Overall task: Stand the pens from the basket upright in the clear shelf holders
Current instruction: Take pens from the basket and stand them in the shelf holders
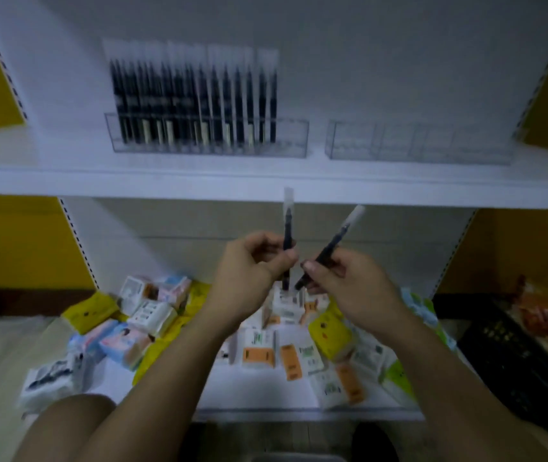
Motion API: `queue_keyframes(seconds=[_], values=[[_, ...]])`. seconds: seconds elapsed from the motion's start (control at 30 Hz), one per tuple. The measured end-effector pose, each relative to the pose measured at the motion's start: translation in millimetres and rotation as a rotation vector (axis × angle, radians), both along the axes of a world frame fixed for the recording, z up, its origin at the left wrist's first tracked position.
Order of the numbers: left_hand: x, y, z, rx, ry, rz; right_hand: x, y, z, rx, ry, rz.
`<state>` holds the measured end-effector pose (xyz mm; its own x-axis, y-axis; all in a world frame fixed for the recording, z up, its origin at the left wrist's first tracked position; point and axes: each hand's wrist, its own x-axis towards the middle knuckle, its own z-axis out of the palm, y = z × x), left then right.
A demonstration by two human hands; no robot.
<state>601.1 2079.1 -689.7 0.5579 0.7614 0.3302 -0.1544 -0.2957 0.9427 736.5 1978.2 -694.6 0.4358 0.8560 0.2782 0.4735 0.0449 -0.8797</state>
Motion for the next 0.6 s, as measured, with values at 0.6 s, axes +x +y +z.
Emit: queue_keyframes(seconds=[0.6], values=[[12,57,186,0.595,0.082,0.062,24,46,184,0.349,-0.365,-0.052]])
